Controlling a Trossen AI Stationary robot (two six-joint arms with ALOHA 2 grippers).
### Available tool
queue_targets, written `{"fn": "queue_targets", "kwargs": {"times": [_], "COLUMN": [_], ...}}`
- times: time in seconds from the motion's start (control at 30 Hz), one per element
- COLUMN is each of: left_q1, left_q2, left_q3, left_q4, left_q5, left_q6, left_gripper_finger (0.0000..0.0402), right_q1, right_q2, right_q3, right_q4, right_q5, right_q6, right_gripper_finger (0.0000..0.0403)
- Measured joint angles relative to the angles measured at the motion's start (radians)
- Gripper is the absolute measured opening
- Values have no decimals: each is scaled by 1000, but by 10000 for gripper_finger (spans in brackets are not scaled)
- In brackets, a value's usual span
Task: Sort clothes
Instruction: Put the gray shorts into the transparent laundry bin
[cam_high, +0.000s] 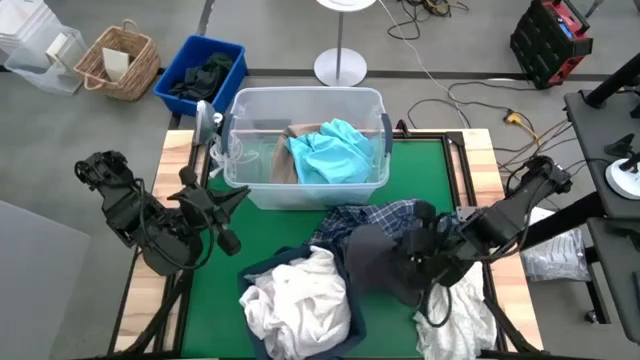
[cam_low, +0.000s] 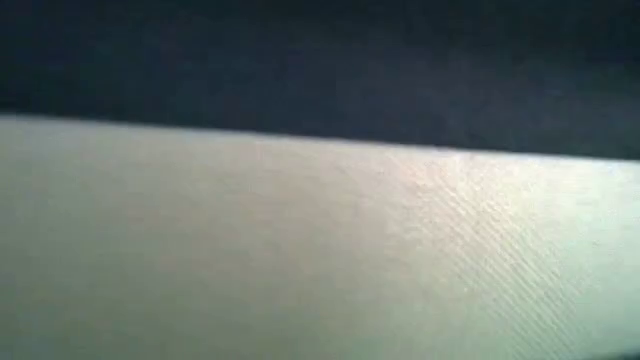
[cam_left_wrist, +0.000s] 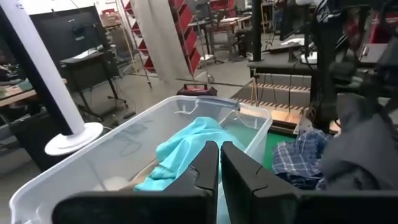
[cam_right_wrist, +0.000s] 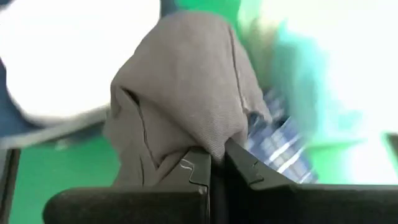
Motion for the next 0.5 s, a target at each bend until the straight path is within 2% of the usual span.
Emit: {"fn": "queue_targets", "kwargs": {"times": [0.13,0.27,0.37,0.5], "left_q1": [0,0,4,17], "left_q2": [0,-1,-1,-2], "left_q3": [0,0,0,0], "left_q4": [114,270,380,450], "left_q5": [9,124,190,211], "left_q6": [85,236,323,360], "left_gripper_finger": [0,3,18,53], "right_q1": [0,0,0,-1], "right_q2": [0,0,0,0], "right_q3": [100,179,229,292], "right_q4": [1,24,62,150], "right_q5": [142,297,383,464], "right_q6": [-79,-168,-247,-386], "right_gripper_finger": [9,9,9,9]}}
